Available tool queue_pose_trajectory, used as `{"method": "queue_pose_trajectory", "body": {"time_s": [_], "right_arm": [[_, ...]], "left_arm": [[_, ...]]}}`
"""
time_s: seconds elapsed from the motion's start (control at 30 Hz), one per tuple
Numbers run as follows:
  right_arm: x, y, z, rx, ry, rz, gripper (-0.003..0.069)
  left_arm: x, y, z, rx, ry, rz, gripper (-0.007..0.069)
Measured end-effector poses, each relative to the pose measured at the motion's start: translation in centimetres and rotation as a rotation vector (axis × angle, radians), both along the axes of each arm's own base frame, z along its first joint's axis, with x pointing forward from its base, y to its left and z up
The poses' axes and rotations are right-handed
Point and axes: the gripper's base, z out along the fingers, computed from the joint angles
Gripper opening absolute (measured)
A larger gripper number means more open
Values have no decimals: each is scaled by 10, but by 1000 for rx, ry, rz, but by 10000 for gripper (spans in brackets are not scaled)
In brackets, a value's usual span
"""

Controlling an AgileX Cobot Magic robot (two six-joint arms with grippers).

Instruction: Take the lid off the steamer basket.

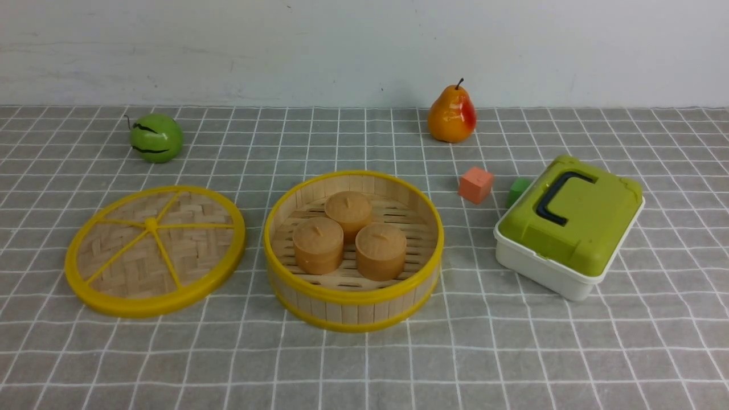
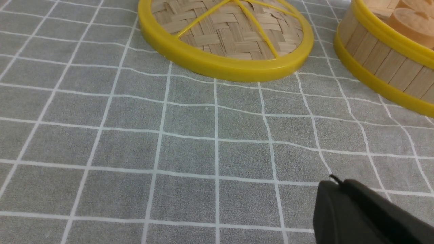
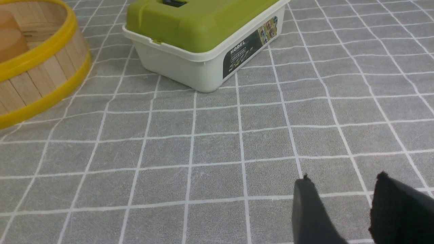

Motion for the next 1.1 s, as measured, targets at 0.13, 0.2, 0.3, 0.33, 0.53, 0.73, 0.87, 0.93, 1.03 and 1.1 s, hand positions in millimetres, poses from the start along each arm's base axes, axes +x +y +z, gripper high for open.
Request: {"method": "queue_pose_trajectory", "body": {"time_s": [0.13, 0.2, 0.3, 0.33, 0.53, 0.73, 0.87, 0.93, 1.03, 1.1], "right_arm": [[0, 0, 0, 0, 0, 0, 241], [0, 0, 0, 0, 0, 0, 241], [0, 0, 0, 0, 0, 0, 241], [0, 0, 0, 0, 0, 0, 241], [0, 0, 0, 0, 0, 0, 241], [0, 0, 0, 0, 0, 0, 241], [0, 0, 0, 0, 0, 0, 241], [0, 0, 0, 0, 0, 0, 241], [0, 0, 0, 0, 0, 0, 241], [0, 0, 0, 0, 0, 0, 241]], "left_arm": [[0, 0, 0, 0, 0, 0, -2], [0, 0, 0, 0, 0, 0, -1], [0, 0, 0, 0, 0, 0, 1], [0, 0, 0, 0, 0, 0, 2], [0, 0, 0, 0, 0, 0, 4], [0, 0, 0, 0, 0, 0, 6], [0, 0, 0, 0, 0, 0, 11], [0, 0, 0, 0, 0, 0, 13], [0, 0, 0, 0, 0, 0, 17], [0, 0, 0, 0, 0, 0, 19]]}}
